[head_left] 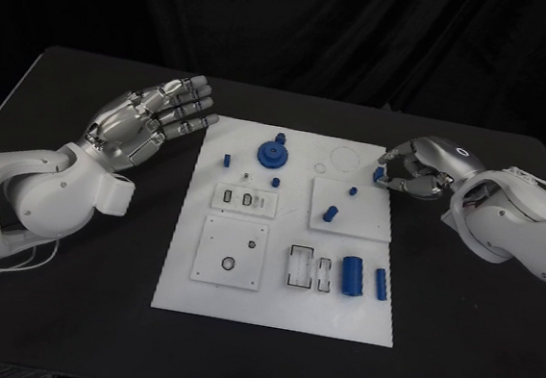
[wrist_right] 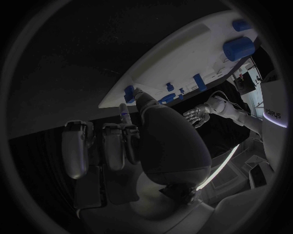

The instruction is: Assemble the parts on the task board

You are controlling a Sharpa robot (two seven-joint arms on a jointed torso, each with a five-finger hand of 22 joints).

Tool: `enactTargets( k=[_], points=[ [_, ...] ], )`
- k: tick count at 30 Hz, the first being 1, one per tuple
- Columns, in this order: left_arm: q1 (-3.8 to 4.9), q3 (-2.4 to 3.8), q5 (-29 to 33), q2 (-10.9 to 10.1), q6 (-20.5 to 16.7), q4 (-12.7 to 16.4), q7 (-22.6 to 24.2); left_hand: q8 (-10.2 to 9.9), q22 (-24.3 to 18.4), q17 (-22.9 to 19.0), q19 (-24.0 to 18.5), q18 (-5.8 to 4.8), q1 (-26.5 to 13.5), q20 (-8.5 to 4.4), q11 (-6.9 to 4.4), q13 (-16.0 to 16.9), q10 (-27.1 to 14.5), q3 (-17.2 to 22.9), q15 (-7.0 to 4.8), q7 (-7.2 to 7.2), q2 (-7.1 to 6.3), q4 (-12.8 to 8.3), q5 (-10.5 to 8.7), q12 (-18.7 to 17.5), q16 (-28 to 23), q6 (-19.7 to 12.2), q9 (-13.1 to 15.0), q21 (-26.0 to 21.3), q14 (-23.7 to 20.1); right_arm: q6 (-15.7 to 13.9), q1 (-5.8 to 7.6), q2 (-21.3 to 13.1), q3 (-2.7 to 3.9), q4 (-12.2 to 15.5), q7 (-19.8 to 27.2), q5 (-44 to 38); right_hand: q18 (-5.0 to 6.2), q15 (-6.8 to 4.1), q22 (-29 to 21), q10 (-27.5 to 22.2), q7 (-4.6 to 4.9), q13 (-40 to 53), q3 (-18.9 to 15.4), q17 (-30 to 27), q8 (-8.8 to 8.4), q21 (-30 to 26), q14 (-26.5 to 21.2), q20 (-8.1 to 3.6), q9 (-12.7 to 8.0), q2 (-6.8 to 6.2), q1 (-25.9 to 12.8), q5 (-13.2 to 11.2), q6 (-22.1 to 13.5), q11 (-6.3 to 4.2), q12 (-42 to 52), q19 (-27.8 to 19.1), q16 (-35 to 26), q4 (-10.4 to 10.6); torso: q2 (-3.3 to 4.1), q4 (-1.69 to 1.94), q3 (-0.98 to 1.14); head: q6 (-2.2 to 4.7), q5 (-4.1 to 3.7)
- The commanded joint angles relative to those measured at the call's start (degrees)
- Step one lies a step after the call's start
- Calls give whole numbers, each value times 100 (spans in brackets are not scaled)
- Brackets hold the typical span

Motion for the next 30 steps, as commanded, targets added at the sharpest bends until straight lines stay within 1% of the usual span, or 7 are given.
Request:
enactTargets(
  k=[1, 7, 14, 22, 28, 30],
  points=[
    [-12, 4, -6, 7, 109, 0, 420, 21, 5, 9, 37, -69, -54, 11, 14, 5, 11, 38, 46, 122, -13, -6, 35, 21, 38, 35, 6, 17, -2, -7, -15, 7, 3, -9, -125, -43, -25, -1, 1167, 596, 0, 1508, 12, 1509, 38, -30, 602, -22, 15, 10, 44, 12, 63, 15, 16, 259, 15, 12, -1, 2, 0, -6, 2],
    [-13, 4, -6, 13, 121, -9, 408, 21, 5, 8, 36, -70, -57, 11, 16, 5, 11, 43, 46, 124, -17, -9, 34, 22, 37, 33, 5, 16, -3, -4, -15, 33, 4, -29, -129, -44, -23, 3, 1165, 596, -5, 1508, -5, 1509, 73, -35, 602, -19, 39, 8, 34, -23, 130, 19, 16, 257, 15, 28, -1, 0, 2, -11, 1],
    [-16, 4, -6, 21, 139, -19, 400, 20, 4, 8, 34, -70, -58, 11, 17, 5, 9, 46, 47, 125, -19, -11, 34, 20, 38, 28, 5, 14, -4, 6, -16, 63, 4, -67, -135, -44, -22, 9, 1165, 596, -18, 1508, -47, 1509, 135, -43, 602, -13, 95, 2, 5, -143, 246, 28, 16, 256, 15, 72, 1, 0, 1, -14, 3],
    [-18, 4, -6, 28, 153, -30, 386, 19, 4, 8, 33, -71, -60, 11, 18, 5, 7, 48, 47, 126, -21, -12, 34, 18, 37, 26, 4, 14, -5, 45, -22, 107, 4, -99, -147, -44, -20, 13, 1162, 596, -34, 1508, -60, 1509, 199, -52, 602, -10, 152, 7, 19, -154, 355, 33, 16, 252, 15, 80, 0, 3, -2, -27, 3],
    [-20, 4, -6, 31, 161, -37, 373, 19, 4, 8, 33, -71, -61, 11, 19, 4, 6, 50, 47, 127, -22, -13, 34, 16, 36, 25, 4, 14, -6, 67, -29, 131, 4, -125, -162, -69, -18, 14, 1160, 596, -43, 1508, -59, 1509, 228, -59, 602, -8, 184, 15, 45, -128, 400, 32, 16, 248, 15, 73, 0, 0, -1, -30, 10],
    [-20, 4, -6, 31, 165, -39, 370, 19, 4, 8, 33, -71, -61, 11, 19, 4, 6, 50, 47, 127, -22, -13, 34, 16, 36, 25, 4, 14, -6, 71, -32, 139, 4, -137, -162, -76, -17, 13, 1160, 596, -53, 1508, -49, 1509, 266, -64, 602, -8, 232, 32, 90, -7, 455, 31, 16, 247, 15, 54, 1, -1, -1, -37, 10]
  ],
)
